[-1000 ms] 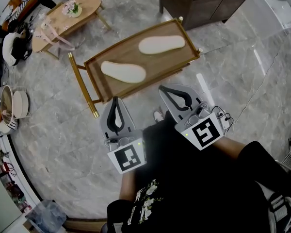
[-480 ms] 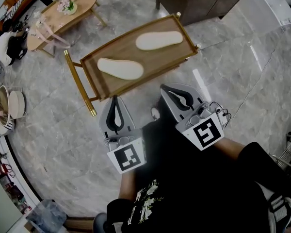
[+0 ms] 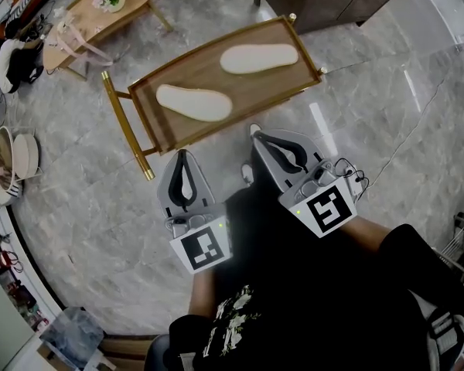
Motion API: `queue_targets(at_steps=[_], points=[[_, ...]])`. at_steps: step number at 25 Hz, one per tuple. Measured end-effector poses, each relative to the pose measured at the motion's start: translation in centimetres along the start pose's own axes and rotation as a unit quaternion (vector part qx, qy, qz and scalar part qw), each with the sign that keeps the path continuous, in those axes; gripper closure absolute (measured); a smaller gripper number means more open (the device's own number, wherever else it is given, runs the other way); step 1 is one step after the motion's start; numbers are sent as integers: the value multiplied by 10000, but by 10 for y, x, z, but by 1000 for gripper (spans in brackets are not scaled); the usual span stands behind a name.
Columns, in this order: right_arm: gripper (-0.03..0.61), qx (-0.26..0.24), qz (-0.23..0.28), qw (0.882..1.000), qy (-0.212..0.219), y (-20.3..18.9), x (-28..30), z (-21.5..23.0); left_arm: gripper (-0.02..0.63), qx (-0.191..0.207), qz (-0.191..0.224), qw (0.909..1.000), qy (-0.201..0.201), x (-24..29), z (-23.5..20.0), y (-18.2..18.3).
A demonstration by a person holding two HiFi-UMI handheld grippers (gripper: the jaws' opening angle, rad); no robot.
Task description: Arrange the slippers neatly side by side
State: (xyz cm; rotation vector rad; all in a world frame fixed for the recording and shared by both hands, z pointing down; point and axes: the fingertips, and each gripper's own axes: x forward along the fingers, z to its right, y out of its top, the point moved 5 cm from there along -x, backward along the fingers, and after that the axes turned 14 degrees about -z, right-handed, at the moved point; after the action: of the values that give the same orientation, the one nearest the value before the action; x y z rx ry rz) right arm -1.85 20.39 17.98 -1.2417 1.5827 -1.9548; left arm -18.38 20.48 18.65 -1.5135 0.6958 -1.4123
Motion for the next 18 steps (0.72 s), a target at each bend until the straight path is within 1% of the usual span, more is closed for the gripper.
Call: queue_targets(at_steps=[10, 18], points=[[580, 64, -82, 9999, -59, 4, 18, 22, 612, 18, -64, 9999, -82, 26, -1, 9], [580, 23, 18, 10000, -74, 17, 29, 42, 612, 82, 21, 10000, -35, 42, -2, 27]])
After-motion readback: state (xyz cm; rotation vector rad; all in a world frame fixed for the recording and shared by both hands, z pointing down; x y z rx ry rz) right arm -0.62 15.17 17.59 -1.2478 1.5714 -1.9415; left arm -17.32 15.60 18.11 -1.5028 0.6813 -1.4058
